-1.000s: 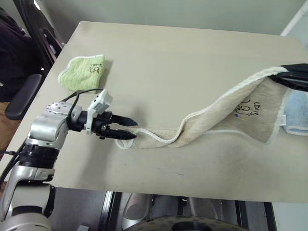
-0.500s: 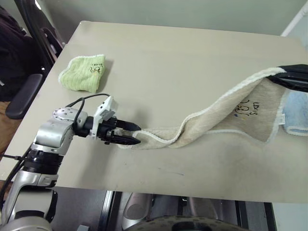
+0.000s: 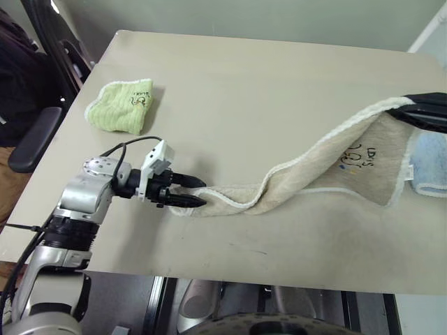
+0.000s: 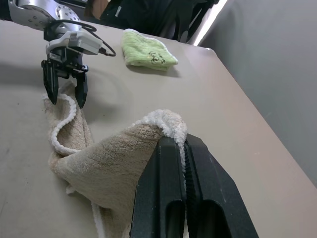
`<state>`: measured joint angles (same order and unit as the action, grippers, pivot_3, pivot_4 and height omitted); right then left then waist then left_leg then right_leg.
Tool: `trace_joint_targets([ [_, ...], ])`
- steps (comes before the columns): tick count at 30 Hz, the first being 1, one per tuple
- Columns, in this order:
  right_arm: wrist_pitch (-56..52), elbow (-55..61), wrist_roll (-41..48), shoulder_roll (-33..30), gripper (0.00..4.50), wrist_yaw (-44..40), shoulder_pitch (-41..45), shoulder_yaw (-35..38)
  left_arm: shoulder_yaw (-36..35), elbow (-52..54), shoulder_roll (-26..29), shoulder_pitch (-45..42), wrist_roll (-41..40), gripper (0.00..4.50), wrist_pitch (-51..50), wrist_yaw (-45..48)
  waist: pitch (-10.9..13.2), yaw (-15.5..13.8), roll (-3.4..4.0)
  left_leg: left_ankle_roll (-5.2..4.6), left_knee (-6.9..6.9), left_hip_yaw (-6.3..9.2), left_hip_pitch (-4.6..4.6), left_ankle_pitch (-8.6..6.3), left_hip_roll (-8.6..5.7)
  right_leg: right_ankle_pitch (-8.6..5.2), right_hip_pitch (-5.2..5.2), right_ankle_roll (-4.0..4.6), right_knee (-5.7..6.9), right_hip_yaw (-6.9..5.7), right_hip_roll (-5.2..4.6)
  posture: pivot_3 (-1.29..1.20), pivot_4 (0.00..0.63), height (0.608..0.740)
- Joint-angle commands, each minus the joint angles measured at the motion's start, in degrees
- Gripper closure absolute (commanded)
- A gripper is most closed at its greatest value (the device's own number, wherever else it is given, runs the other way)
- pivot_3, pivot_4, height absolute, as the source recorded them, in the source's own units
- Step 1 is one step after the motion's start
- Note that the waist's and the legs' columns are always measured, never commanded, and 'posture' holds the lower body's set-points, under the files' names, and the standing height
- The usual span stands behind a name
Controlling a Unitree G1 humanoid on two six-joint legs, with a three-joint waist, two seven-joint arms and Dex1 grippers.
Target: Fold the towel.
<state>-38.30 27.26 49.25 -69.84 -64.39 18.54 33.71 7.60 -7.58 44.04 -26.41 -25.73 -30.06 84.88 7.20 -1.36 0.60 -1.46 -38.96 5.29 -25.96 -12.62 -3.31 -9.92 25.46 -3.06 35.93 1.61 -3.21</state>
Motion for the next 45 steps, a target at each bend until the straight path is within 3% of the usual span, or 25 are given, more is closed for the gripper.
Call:
trace_joint_targets([
  [1, 0.38, 0.70, 0.39, -0.24, 4.50, 0.60, 0.36, 1.83, -0.45, 3.66, -0.28, -0.75, -1.91, 1.46, -1.46, 0.65, 0.00, 0.00, 0.00, 0.00, 0.00, 0.00, 0.00, 0.00, 0.00, 0.00, 0.00, 0.00, 0.00, 0.00, 0.00, 0.00, 0.150, 0.733],
  [5, 0.29, 0.76, 0.47, -0.30, 4.50, 0.61, 0.25, 1.94, -0.61, 8.54, 0.68, -0.90, -5.27, 1.46, -7.44, 0.86, 0.00, 0.00, 0.00, 0.00, 0.00, 0.00, -0.01, 0.00, 0.00, 0.00, 0.00, 0.00, 0.00, 0.00, 0.00, 0.00, 0.150, 0.733],
  [20, -0.08, 0.84, 0.32, -0.44, 4.50, 0.53, -0.02, 2.13, 1.53, 5.33, 2.35, 1.15, -0.92, 1.46, -2.72, 1.89, 0.00, 0.02, 0.00, 0.03, 0.01, 0.01, 0.02, -0.01, 0.01, 0.00, -0.01, 0.01, 0.00, 0.00, 0.00, 0.00, 0.150, 0.733],
  [45, 0.34, 0.91, 0.06, -0.40, 4.50, 0.74, 0.29, 1.42, 2.72, 12.33, 3.25, 3.59, -2.46, 1.46, -7.60, 1.95, 0.00, 0.02, 0.00, 0.23, 0.01, 0.01, 0.01, -0.14, 0.00, 0.00, -0.01, 0.02, -0.01, 0.00, 0.00, 0.00, 0.150, 0.733],
])
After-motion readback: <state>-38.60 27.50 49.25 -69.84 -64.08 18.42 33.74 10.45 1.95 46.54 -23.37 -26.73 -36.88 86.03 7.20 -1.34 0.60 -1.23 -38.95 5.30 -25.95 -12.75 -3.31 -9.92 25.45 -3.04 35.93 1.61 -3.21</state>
